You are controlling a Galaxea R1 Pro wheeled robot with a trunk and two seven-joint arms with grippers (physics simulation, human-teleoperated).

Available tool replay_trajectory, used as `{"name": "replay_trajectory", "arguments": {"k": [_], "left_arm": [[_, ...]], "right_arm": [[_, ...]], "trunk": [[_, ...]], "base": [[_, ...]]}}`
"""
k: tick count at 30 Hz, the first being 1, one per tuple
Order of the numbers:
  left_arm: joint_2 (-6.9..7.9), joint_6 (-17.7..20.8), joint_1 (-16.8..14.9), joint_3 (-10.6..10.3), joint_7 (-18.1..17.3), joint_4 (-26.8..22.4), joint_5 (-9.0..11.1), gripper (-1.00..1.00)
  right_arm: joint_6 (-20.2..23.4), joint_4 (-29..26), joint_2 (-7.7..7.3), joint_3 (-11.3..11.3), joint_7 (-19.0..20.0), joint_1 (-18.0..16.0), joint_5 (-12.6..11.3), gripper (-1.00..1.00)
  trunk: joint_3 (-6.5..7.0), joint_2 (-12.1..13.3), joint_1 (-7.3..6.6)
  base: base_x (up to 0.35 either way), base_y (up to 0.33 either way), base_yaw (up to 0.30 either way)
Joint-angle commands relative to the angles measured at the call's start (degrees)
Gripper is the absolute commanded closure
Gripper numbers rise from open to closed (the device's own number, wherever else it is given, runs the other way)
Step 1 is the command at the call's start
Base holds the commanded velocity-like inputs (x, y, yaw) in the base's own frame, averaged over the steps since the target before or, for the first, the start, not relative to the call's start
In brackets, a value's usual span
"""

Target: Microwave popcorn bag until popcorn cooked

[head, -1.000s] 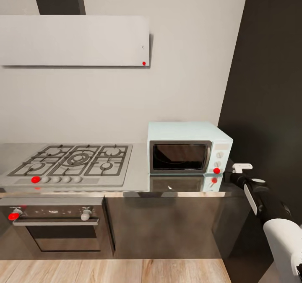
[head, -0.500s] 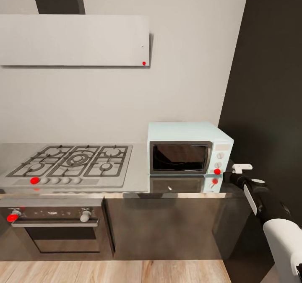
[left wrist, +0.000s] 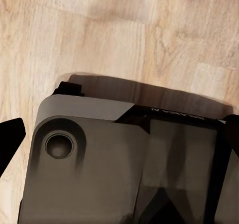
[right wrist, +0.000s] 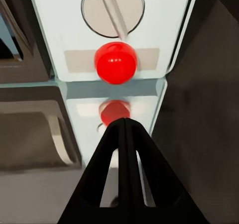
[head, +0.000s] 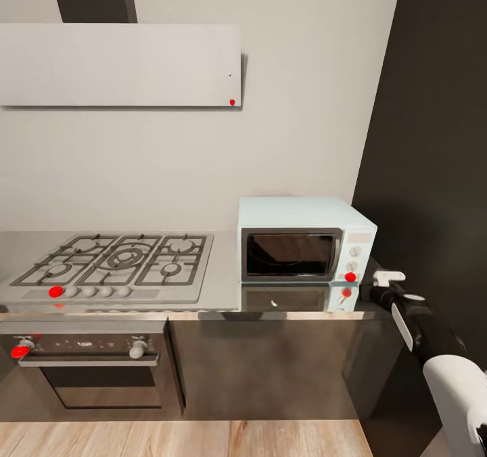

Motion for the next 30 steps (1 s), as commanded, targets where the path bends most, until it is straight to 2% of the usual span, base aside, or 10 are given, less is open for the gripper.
{"name": "replay_trajectory", "arguments": {"k": [1, 14, 30], "left_arm": [[-0.01, -0.18, -0.05, -0.48, -0.14, 0.09, 0.56, -1.0], [-0.01, -0.18, -0.05, -0.48, -0.14, 0.09, 0.52, -1.0], [-0.01, -0.18, -0.05, -0.48, -0.14, 0.09, 0.56, -1.0]], "right_arm": [[0.17, 0.11, 0.02, -0.25, 0.48, -0.04, 0.5, 1.0], [-0.01, 0.3, 0.0, -0.28, 0.48, -0.04, 0.45, 1.0], [-1.74, 2.51, -0.09, -0.34, 0.53, -0.04, 0.44, 1.0]], "trunk": [[-0.07, -0.05, 0.0], [-0.07, -0.05, 0.0], [-0.07, -0.05, 0.0]], "base": [[0.0, 0.0, 0.0], [0.055, 0.0, 0.0], [0.146, 0.0, 0.0]]}}
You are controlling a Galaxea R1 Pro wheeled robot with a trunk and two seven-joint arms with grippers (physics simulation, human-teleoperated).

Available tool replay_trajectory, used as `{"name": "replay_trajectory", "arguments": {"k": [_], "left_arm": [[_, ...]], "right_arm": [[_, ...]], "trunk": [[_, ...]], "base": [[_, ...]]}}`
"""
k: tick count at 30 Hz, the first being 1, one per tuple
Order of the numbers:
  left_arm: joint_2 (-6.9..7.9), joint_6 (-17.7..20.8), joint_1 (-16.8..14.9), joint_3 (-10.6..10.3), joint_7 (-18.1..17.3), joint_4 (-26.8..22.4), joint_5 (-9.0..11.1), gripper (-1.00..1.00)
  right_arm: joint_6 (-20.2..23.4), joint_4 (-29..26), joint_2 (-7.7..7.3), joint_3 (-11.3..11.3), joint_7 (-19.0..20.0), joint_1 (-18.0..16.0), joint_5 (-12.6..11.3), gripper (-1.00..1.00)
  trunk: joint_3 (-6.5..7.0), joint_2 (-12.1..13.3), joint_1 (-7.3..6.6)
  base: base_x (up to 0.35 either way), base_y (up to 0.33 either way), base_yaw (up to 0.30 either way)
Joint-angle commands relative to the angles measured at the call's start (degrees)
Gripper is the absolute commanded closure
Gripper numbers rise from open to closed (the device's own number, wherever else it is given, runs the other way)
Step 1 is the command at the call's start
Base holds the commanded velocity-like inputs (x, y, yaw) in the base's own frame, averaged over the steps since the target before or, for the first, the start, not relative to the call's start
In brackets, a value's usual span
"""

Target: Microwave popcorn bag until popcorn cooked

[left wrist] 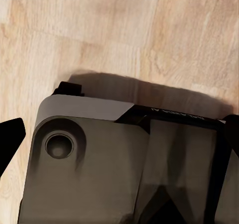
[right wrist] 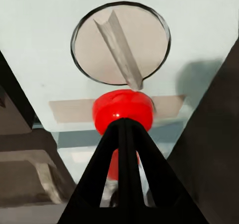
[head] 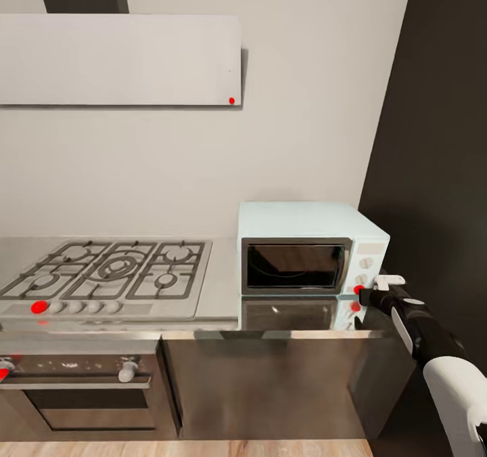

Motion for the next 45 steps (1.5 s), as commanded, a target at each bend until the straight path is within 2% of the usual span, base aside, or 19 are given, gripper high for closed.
{"name": "replay_trajectory", "arguments": {"k": [1, 11, 14, 22, 37, 39, 42, 44, 45], "left_arm": [[-0.01, -0.18, -0.05, -0.48, -0.14, 0.09, 0.55, -1.0], [-0.01, -0.18, -0.05, -0.48, -0.14, 0.09, 0.53, -1.0], [-0.01, -0.18, -0.05, -0.48, -0.14, 0.09, 0.53, -1.0], [-0.01, -0.18, -0.05, -0.48, -0.14, 0.09, 0.53, -1.0], [-0.19, -0.18, -0.05, -0.57, -0.14, 0.09, 0.36, -1.0], [-0.19, -0.18, -0.05, -0.57, -0.14, 0.09, 0.4, -1.0], [-0.19, -0.18, -0.05, -0.57, -0.14, 0.09, 0.45, -1.0], [-0.19, -0.18, -0.05, -0.57, -0.14, 0.09, 0.49, -1.0], [-0.19, -0.18, -0.05, -0.57, -0.14, 0.09, 0.47, -1.0]], "right_arm": [[0.14, -0.05, 0.0, -0.31, 0.46, -0.04, 0.46, 1.0], [-0.03, -0.02, -0.02, -0.35, 0.42, -0.04, 0.46, 1.0], [-1.91, 2.94, -0.15, -0.33, 0.42, -0.04, 0.59, 1.0], [-2.31, 3.14, -0.32, -0.37, 0.44, -0.04, 0.55, 1.0], [-2.14, 2.03, -0.39, 0.1, 0.83, -0.04, 1.05, 1.0], [-1.56, -1.49, -0.24, 0.15, 0.89, -0.04, 1.07, 1.0], [4.77, -6.44, -0.07, 0.16, 1.07, -0.04, 1.08, 1.0], [11.25, -9.59, -0.13, 0.11, 1.25, -0.04, 1.07, 1.0], [12.6, -9.9, -0.13, 0.12, 1.32, -0.04, 1.05, 1.0]], "trunk": [[-0.07, -0.05, 0.02], [-0.07, -0.05, 0.02], [-0.07, -0.05, 0.02], [-0.07, -0.05, 0.02], [-0.07, -0.05, 0.02], [-0.07, -0.05, 0.02], [-0.07, -0.05, 0.02], [-0.07, -0.05, 0.02], [-0.07, -0.05, 0.02]], "base": [[0.139, 0.0, 0.0], [0.109, 0.0, 0.0], [0.086, 0.0, 0.0], [0.034, 0.0, 0.0], [-0.32, 0.0, 0.0], [-0.341, 0.0, 0.0], [-0.341, 0.0, 0.0], [-0.341, 0.0, 0.0], [-0.341, 0.0, 0.0]]}}
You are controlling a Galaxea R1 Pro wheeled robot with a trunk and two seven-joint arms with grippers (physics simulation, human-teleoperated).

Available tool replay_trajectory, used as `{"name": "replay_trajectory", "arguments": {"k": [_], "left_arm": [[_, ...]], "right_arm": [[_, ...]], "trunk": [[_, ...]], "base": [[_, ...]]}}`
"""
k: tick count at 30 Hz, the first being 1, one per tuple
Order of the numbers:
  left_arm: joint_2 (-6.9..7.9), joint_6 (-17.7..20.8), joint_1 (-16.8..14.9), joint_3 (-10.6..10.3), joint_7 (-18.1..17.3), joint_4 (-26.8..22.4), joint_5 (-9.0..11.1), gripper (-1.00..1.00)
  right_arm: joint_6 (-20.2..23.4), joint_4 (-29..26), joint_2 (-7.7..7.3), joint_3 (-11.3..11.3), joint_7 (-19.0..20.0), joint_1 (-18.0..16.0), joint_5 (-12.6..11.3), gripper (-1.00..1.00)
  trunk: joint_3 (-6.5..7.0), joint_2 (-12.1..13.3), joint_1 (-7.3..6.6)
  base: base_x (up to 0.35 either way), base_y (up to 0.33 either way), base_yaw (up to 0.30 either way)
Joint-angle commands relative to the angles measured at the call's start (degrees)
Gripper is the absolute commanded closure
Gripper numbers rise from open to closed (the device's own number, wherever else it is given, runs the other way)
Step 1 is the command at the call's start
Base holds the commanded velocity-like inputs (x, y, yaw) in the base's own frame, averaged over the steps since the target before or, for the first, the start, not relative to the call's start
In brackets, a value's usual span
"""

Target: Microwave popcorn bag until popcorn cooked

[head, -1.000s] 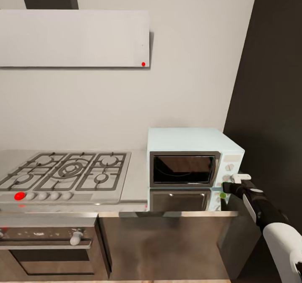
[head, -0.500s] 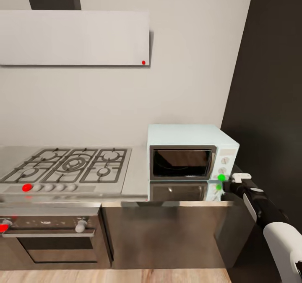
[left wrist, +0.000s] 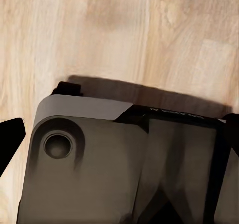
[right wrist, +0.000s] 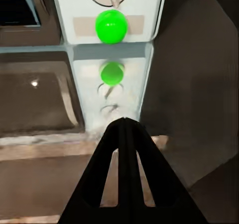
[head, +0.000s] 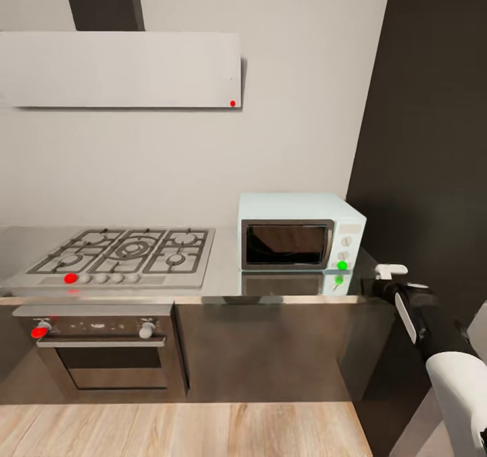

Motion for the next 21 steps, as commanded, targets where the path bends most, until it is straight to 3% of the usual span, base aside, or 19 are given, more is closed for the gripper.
{"name": "replay_trajectory", "arguments": {"k": [1, 5, 8, 9, 12, 13, 15, 17, 19, 21], "left_arm": [[-0.01, -0.18, -0.05, -0.48, -0.14, 0.09, 0.56, -1.0], [-0.01, -0.18, -0.05, -0.48, -0.14, 0.09, 0.55, -1.0], [-0.01, -0.18, -0.05, -0.48, -0.14, 0.09, 0.55, -1.0], [-0.01, -0.18, -0.05, -0.48, -0.14, 0.09, 0.48, -1.0], [-0.01, -0.18, -0.05, -0.48, -0.14, 0.09, 0.46, -1.0], [-0.01, -0.18, -0.05, -0.48, -0.14, 0.09, 0.46, -1.0], [-0.01, -0.18, -0.05, -0.48, -0.14, 0.09, 0.51, -1.0], [0.03, -0.18, -0.05, -0.43, -0.14, 0.09, 0.59, -1.0], [0.09, -0.18, -0.05, -0.4, -0.14, 0.09, 0.65, -1.0], [0.12, -0.18, -0.05, -0.4, -0.14, 0.1, 0.71, -1.0]], "right_arm": [[0.99, -0.1, 0.02, -0.16, 0.51, -0.04, 0.43, 1.0], [1.66, -0.16, -0.73, -0.34, 0.41, 0.61, 0.19, 1.0], [0.89, 4.7, -0.77, -0.27, 0.1, 4.16, 1.26, 1.0], [-6.77, 15.97, -0.26, -0.15, -0.03, 9.76, 7.46, 1.0], [-24.69, 39.91, 0.11, -0.13, -0.32, 12.44, 13.8, 1.0], [-29.26, 44.81, 0.18, -0.12, -0.37, 12.73, 15.03, 1.0], [-33.5, 48.47, 0.25, -0.12, -0.41, 14.87, 16.52, 1.0], [-34.99, 49.44, 0.32, -0.12, -0.5, 19.18, 16.86, 1.0], [-36.95, 49.72, 0.34, -0.17, -0.59, 26.46, 16.88, 1.0], [-39.32, 49.77, 0.36, -0.26, -0.65, 31.42, 16.77, 1.0]], "trunk": [[-0.08, -0.05, -0.03], [-0.08, -0.05, -0.03], [-0.08, -0.05, -0.03], [-0.08, -0.05, -0.03], [-0.08, -0.05, -0.03], [-0.08, -0.05, -0.03], [-0.08, -0.05, -0.03], [-0.08, -0.05, -0.03], [-0.08, -0.05, -0.03], [-0.08, -0.05, -0.03]], "base": [[-0.341, 0.0, 0.0], [-0.341, 0.0, 0.0], [-0.341, 0.0, 0.0], [-0.311, 0.0, 0.0], [-0.267, 0.0, 0.0], [-0.232, 0.0, 0.0], [-0.174, 0.0, 0.0], [-0.069, 0.0, 0.0], [-0.013, 0.0, 0.0], [-0.003, 0.0, 0.0]]}}
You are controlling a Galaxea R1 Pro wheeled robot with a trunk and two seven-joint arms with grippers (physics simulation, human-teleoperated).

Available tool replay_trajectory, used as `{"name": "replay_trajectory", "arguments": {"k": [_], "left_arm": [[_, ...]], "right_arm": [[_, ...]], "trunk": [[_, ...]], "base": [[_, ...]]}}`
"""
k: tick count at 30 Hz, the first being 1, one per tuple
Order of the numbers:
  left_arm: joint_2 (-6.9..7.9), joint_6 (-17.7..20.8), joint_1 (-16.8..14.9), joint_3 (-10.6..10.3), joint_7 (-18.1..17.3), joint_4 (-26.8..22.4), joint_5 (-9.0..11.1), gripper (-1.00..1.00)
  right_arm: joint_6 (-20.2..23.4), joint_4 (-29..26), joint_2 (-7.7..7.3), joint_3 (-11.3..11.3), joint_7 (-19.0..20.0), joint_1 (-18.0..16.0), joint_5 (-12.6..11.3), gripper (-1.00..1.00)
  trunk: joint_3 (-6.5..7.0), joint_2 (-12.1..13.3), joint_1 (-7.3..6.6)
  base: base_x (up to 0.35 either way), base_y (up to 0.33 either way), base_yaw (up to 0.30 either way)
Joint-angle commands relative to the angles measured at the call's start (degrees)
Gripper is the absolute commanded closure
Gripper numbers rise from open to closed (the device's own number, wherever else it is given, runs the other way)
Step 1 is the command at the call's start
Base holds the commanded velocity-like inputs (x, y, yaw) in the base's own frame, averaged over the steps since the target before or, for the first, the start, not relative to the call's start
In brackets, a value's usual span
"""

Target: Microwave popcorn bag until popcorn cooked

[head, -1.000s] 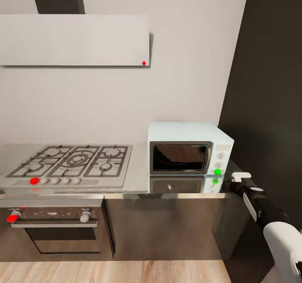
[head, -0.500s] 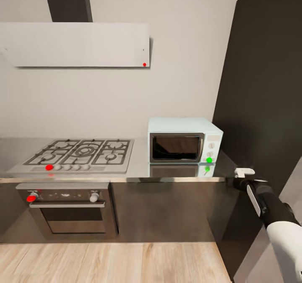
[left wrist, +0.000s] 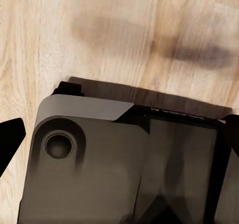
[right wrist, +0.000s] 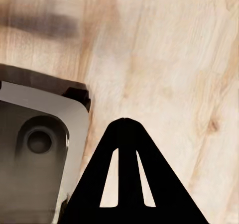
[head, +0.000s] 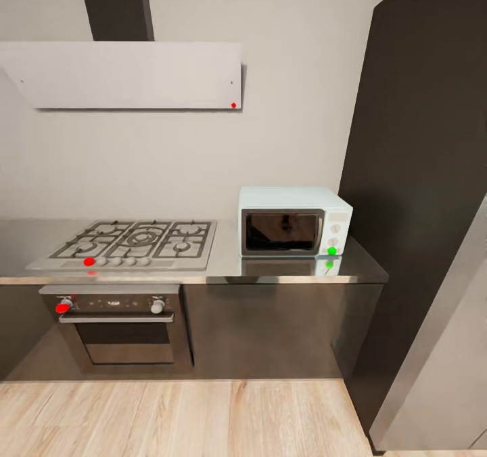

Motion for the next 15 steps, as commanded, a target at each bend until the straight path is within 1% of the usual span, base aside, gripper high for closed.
{"name": "replay_trajectory", "arguments": {"k": [1, 3, 5, 9, 12, 14, 15], "left_arm": [[-0.01, -0.18, -0.06, -0.49, -0.15, 0.1, 0.58, -1.0], [0.02, -0.18, -0.06, -0.49, -0.15, 0.11, 0.59, -1.0], [0.02, -0.18, -0.06, -0.49, -0.15, 0.16, 0.59, -1.0], [0.12, -0.18, -0.06, -0.52, -0.1, 0.1, 0.54, -1.0], [1.3, -0.18, -0.06, -0.51, 0.01, 0.1, 0.51, -1.0], [1.51, -0.18, -0.06, -0.56, 0.02, 0.1, 0.48, -1.0], [1.69, -0.18, -0.06, -0.57, 0.03, 0.1, 0.44, -1.0]], "right_arm": [[-0.87, 0.17, -0.02, -0.68, 0.08, 1.54, 0.35, 1.0], [-1.27, 0.17, 0.02, -0.82, 0.0, 2.89, 0.26, 1.0], [-1.25, 0.17, 0.08, -0.97, -0.73, 3.27, 0.19, 1.0], [-1.15, 0.17, 1.33, -1.03, -1.73, 3.37, 0.16, 1.0], [-1.33, 0.21, 1.62, -1.1, -1.86, 3.75, 0.13, 1.0], [-1.45, 0.22, 1.76, -1.12, -1.87, 4.56, 0.07, 1.0], [-1.53, 0.22, 1.89, -1.16, -1.89, 5.32, -0.6, 1.0]], "trunk": [[-0.06, -0.04, 0.0], [-0.06, -0.04, 0.0], [-0.06, -0.04, 0.0], [-0.06, -0.04, 0.0], [-0.06, -0.04, 0.0], [-0.06, -0.04, 0.0], [-0.06, -0.04, 0.0]], "base": [[-0.001, 0.0, 0.0], [0.0, 0.0, 0.0], [0.0, 0.0, 0.0], [0.0, 0.0, 0.0], [0.0, 0.0, 0.0], [0.0, 0.0, 0.0], [0.0, 0.0, 0.0]]}}
